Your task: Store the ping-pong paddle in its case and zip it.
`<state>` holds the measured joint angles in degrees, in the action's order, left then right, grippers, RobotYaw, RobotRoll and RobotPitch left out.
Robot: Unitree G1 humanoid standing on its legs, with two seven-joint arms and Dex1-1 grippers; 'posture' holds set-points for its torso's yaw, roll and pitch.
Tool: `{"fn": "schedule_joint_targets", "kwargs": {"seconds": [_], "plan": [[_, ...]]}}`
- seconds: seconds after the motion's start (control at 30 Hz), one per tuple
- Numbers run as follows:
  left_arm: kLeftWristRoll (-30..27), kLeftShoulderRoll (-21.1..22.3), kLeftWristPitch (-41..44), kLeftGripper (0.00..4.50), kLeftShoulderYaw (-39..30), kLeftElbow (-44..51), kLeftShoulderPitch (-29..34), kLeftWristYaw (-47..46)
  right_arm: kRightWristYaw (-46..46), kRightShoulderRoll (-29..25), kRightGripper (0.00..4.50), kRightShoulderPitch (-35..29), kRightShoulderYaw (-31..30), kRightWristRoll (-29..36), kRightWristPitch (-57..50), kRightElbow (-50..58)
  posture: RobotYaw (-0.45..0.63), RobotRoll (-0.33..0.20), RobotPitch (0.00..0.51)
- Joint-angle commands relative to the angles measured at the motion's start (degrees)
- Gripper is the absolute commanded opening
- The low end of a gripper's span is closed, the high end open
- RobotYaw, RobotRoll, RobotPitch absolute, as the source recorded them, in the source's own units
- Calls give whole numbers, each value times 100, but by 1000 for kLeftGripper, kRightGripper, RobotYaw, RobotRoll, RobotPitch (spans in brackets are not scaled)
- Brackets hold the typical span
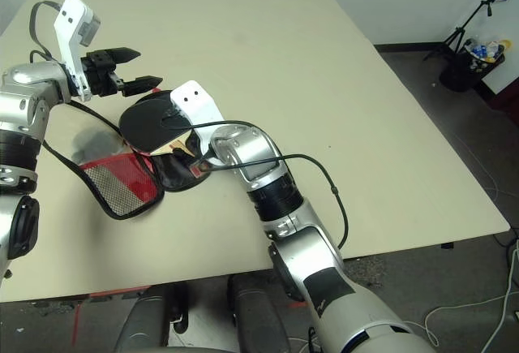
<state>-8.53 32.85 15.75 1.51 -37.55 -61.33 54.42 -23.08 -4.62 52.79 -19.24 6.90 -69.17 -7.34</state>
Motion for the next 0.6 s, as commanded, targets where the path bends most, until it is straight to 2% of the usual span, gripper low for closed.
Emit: {"fn": "schedule_joint_targets", "kwargs": {"seconds": [0.03,0.3,0.6], "plan": [[35,9,-59,4500,-55,-84,-8,-19,-79,79,4476,19,-182,81,-217,114,-89,0,144],[16,4,-67,4500,-77,-85,4,-59,-116,77,4476,-106,-450,0,-205,-65,-82,0,147],[22,22,-43,4500,-111,-69,23,-80,94,175,1689,-83,-378,-142,28,-247,-80,0,147]]}}
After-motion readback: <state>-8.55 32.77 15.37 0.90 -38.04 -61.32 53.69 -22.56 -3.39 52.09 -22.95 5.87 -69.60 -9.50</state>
